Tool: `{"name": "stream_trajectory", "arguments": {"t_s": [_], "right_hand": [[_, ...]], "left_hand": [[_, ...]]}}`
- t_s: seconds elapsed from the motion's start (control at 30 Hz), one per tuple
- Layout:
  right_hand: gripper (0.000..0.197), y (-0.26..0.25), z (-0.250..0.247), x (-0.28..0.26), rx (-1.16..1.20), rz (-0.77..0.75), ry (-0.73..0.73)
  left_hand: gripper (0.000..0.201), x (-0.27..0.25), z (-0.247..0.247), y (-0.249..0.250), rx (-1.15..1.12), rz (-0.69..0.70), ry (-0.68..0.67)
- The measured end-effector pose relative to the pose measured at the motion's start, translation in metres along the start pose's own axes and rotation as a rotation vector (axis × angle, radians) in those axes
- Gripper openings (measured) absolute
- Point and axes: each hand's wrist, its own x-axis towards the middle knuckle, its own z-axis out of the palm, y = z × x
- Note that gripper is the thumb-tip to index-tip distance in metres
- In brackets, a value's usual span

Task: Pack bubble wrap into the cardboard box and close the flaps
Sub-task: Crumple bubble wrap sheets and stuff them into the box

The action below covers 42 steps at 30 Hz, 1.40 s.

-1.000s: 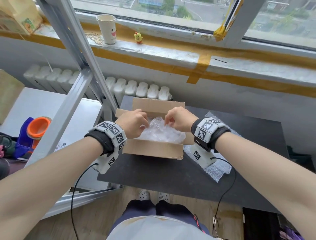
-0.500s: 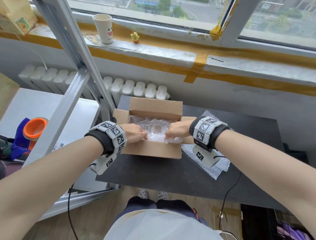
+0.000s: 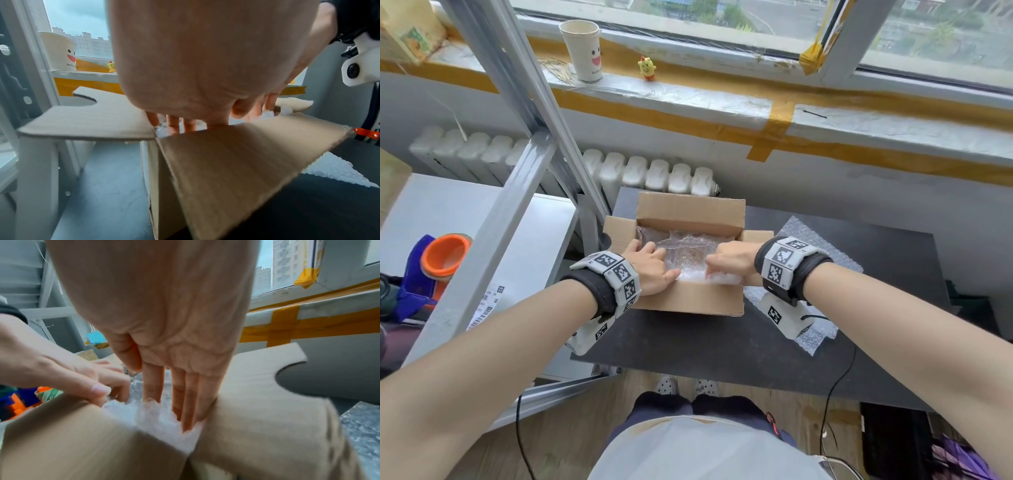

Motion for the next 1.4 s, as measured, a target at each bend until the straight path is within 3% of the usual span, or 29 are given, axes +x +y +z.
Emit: {"name": "stream_trajectory", "arguments": {"t_s": [0.13, 0.27, 0.4, 0.47, 0.57, 0.63, 0.77, 0.87, 1.13, 1.27, 1.4], "right_hand": [[0.045, 0.008, -0.003, -0.002, 0.177, -0.054, 0.016], [0.046, 0.011, -0.004, -0.007, 0.215, -0.061, -0.051], [0.046, 0.010, 0.004, -0.004, 0.063, 0.000, -0.113], [0.056, 0.011, 0.012, 0.004, -0.039, 0.049, -0.146], [0.074, 0.014, 0.024, 0.013, -0.197, 0.170, -0.084], [0.074, 0.014, 0.024, 0.015, -0.244, 0.187, -0.076], [0.035, 0.011, 0.019, 0.009, -0.213, 0.076, -0.024], [0.026, 0.014, 0.018, 0.009, -0.156, -0.028, 0.076], [0.032, 0.013, 0.019, 0.005, -0.038, -0.136, 0.140], [0.048, 0.015, 0.027, 0.005, -0.073, -0.145, 0.182], [0.057, 0.013, 0.032, 0.007, -0.092, -0.126, 0.163]], "left_hand": [[0.058, 0.003, 0.001, -0.008, -0.126, 0.025, -0.101], [0.027, -0.006, -0.001, -0.012, -0.154, 0.110, -0.060], [0.047, -0.009, 0.005, -0.017, -0.131, 0.146, -0.059], [0.056, -0.008, 0.009, -0.016, -0.080, 0.140, -0.082], [0.056, -0.007, 0.012, -0.012, 0.031, 0.163, -0.042], [0.053, -0.005, 0.013, -0.012, 0.044, 0.161, 0.015], [0.045, -0.003, 0.014, -0.017, -0.044, 0.184, 0.173], [0.030, -0.004, 0.011, -0.018, -0.100, 0.197, 0.295], [0.041, -0.014, 0.004, -0.008, 0.136, 0.117, 0.308], [0.044, -0.009, 0.009, -0.008, 0.121, 0.043, 0.208], [0.044, -0.008, 0.013, -0.002, 0.124, 0.035, 0.200]]}}
